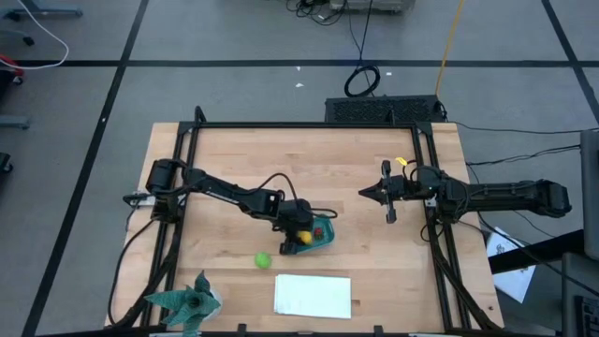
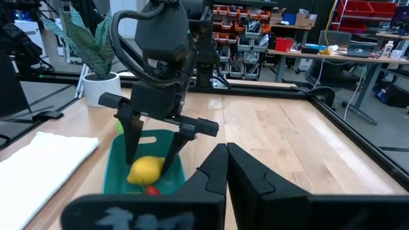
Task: Pick and placing Produce into tupperware
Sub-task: Put the lemon into the green bin, then put the cabbage into the green bin
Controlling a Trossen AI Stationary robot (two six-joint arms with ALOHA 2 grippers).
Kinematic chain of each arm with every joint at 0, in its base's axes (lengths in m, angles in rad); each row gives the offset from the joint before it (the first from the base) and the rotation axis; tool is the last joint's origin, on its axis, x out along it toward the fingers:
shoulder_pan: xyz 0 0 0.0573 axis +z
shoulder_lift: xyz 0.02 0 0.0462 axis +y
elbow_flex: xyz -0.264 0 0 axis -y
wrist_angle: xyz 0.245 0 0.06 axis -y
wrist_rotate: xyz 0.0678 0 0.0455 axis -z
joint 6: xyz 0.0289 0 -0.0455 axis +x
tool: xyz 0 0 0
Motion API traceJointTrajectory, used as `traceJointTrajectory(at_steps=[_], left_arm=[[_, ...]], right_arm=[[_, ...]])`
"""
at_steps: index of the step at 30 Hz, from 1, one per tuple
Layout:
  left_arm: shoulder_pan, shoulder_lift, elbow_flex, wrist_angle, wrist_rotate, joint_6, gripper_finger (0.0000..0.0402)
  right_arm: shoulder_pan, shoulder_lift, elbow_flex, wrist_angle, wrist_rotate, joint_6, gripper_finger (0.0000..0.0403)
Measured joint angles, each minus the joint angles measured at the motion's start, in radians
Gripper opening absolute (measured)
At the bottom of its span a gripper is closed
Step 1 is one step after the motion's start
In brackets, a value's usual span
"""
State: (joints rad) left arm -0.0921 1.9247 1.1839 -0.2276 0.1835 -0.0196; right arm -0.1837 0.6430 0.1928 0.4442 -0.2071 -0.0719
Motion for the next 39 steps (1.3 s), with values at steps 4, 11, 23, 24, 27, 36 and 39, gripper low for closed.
traceJointTrajectory(at_steps=[4, 11, 23, 24, 27, 36, 39], left_arm=[[0.000, 0.000, 0.000, 0.000, -0.005, 0.008, 0.0285], [0.000, 0.000, 0.000, 0.001, -0.009, 0.013, 0.0281], [0.000, -0.009, 0.077, -0.085, -0.031, 0.053, 0.0283], [0.000, -0.009, 0.087, -0.102, -0.039, 0.057, 0.0283], [0.000, -0.009, 0.116, -0.173, -0.073, 0.072, 0.0283], [0.000, -0.009, 0.151, -0.225, -0.114, 0.103, 0.0260], [0.000, -0.009, 0.151, -0.229, -0.130, 0.105, 0.0218]], right_arm=[[0.000, 0.000, 0.000, 0.000, 0.000, 0.000, 0.0000], [0.000, 0.000, 0.000, 0.000, 0.000, 0.000, 0.0000], [0.000, 0.000, 0.000, -0.001, 0.000, 0.000, 0.0000], [0.000, 0.000, 0.000, -0.001, 0.000, 0.000, 0.0000], [0.000, 0.000, 0.000, -0.005, 0.000, 0.000, 0.0000], [0.000, 0.000, 0.000, -0.008, 0.000, 0.000, 0.0000], [0.000, 0.000, 0.000, -0.008, 0.000, 0.000, 0.0000]])
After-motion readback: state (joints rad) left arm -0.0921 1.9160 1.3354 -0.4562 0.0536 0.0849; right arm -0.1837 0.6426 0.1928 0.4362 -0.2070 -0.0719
